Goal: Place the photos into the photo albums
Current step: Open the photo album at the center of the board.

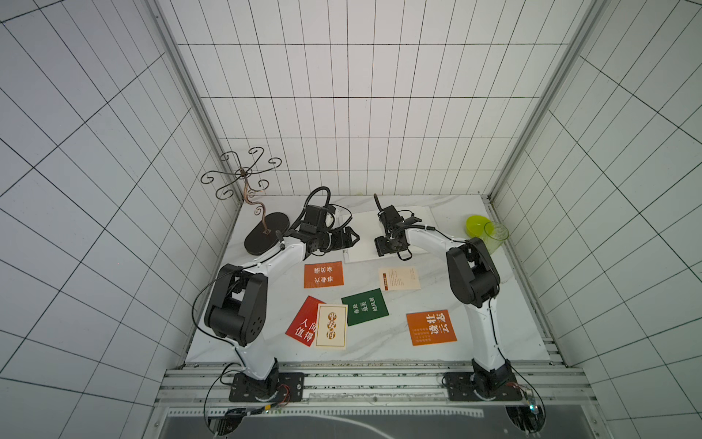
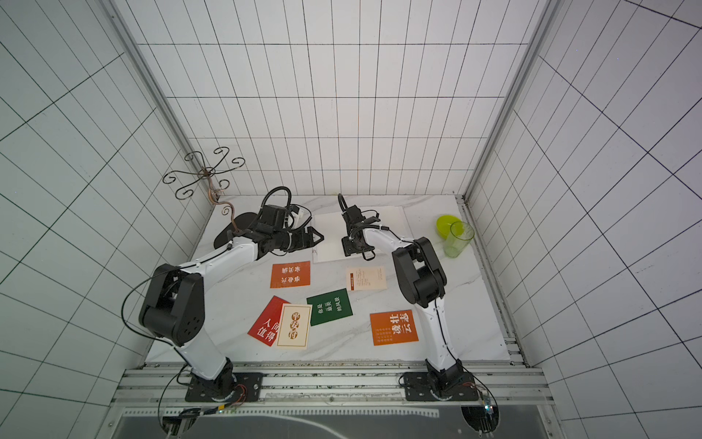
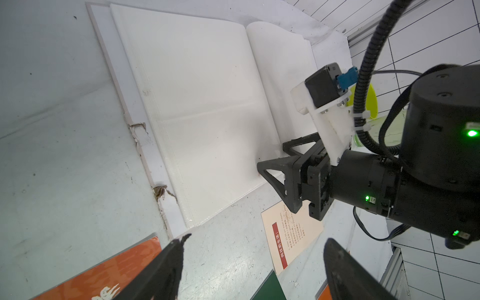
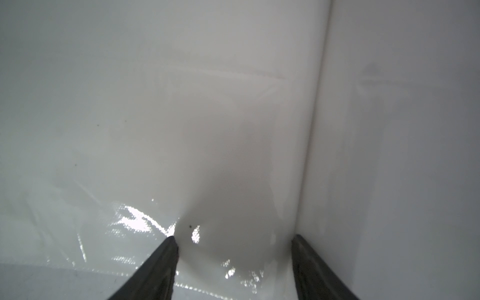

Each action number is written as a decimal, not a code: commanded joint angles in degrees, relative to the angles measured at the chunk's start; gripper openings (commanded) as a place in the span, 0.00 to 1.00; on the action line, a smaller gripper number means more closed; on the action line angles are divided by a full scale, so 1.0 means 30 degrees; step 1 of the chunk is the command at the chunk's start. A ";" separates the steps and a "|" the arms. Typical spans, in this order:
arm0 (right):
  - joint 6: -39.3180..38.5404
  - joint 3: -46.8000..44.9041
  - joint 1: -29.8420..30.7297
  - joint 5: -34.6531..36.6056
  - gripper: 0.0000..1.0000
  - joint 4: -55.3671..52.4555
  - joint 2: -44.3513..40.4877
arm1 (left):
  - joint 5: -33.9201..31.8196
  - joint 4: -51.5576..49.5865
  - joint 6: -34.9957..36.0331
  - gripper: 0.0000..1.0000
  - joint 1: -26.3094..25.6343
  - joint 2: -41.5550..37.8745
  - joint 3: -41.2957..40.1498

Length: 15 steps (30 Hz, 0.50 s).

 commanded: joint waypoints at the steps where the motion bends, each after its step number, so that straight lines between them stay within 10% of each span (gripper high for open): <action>1: 0.0089 0.0922 -0.0085 -0.0135 0.70 0.0025 -0.1457 | -0.0272 0.0126 0.0055 0.84 0.0050 -0.0041 -0.0091; 15: 0.2618 -0.6163 -0.2241 -0.4074 0.65 0.3831 -0.8346 | -0.1072 -0.1572 0.1075 0.84 -0.1062 -0.0992 0.0089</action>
